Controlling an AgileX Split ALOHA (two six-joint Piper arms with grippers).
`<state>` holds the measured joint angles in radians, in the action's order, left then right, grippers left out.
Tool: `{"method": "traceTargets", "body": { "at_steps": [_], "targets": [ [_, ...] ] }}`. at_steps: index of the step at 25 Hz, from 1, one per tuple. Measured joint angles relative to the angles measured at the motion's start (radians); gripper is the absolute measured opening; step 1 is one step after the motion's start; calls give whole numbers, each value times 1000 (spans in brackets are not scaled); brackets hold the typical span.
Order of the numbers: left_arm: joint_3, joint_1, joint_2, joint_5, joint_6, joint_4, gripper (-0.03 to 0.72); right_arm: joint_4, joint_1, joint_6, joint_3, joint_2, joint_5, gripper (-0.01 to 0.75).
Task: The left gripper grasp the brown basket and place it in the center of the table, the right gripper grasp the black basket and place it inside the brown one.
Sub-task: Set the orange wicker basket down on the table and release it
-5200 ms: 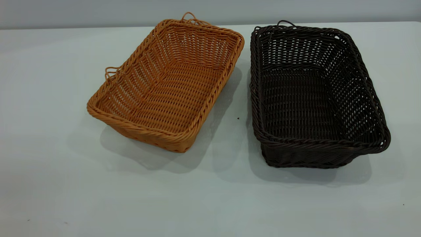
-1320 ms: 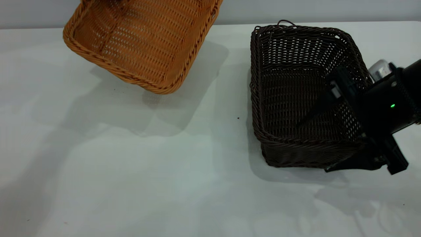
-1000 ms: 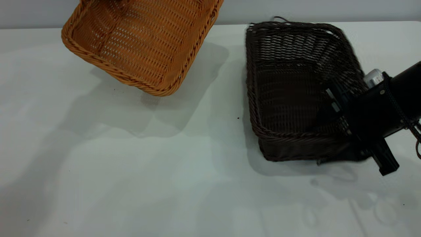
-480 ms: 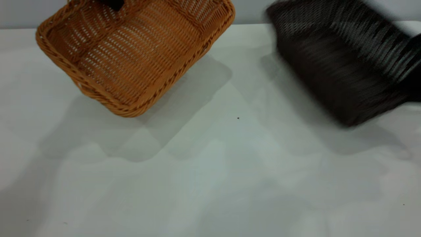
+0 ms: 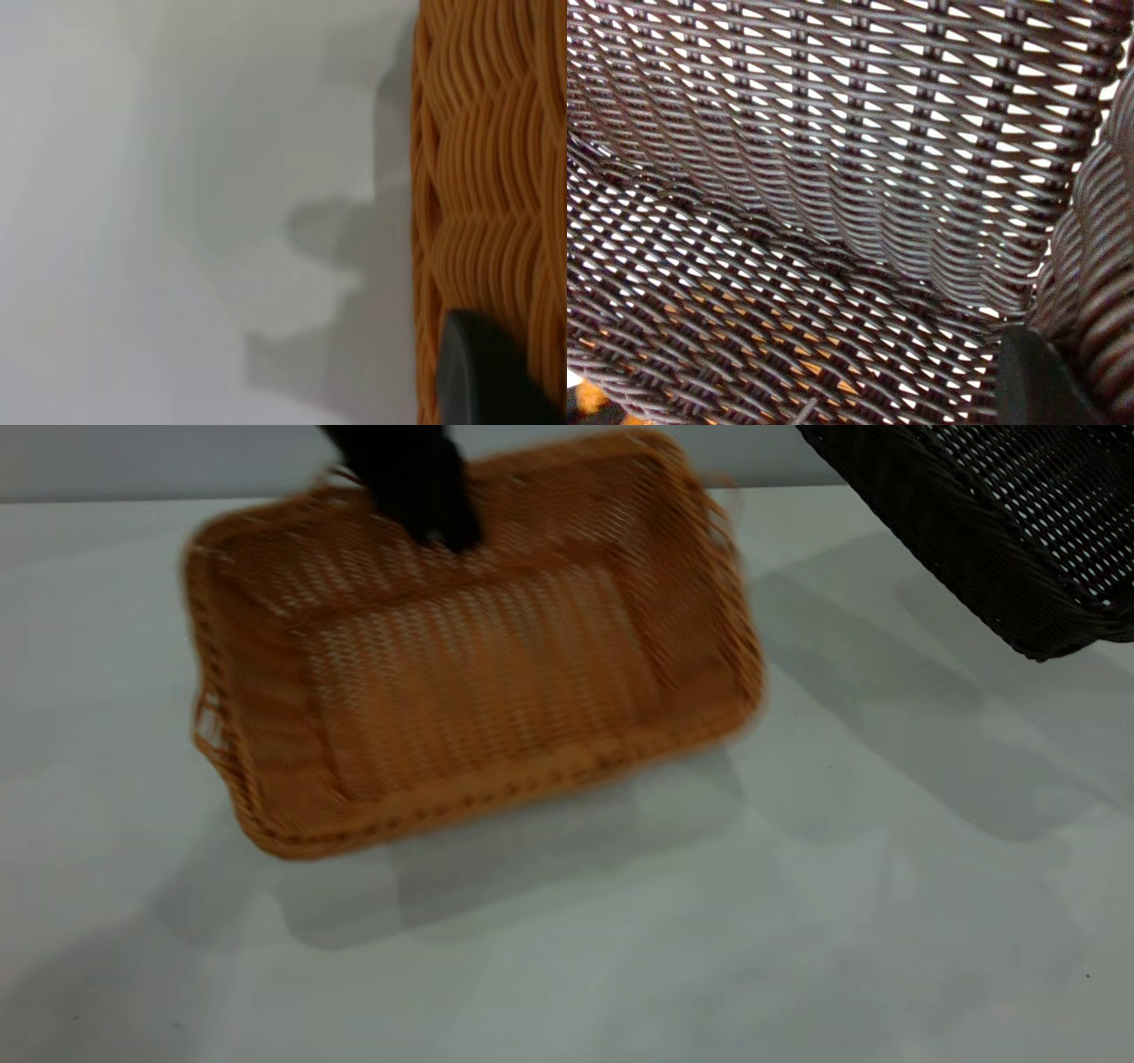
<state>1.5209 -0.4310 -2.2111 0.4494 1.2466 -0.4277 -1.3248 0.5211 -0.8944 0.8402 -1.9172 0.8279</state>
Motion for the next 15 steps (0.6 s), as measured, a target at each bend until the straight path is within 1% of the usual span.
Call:
{"method": "traceTargets", "body": {
  "at_steps": [6, 10, 12, 14, 15],
  "targets": [
    [0, -70, -52, -3, 284, -152, 78, 4, 0, -5, 1, 3, 38, 80],
    [0, -88, -68, -6, 360, -199, 89, 5, 0, -8, 1, 3, 65, 80],
    [0, -91, -68, -8, 364, -210, 121, 5, 0, -8, 1, 4, 73, 80],
    [0, -91, -68, -8, 365, -220, 183, 5, 0, -8, 1, 4, 76, 80],
    [0, -91, -68, -11, 365, -220, 227, 5, 0, -8, 1, 4, 78, 80]
  ]
}}
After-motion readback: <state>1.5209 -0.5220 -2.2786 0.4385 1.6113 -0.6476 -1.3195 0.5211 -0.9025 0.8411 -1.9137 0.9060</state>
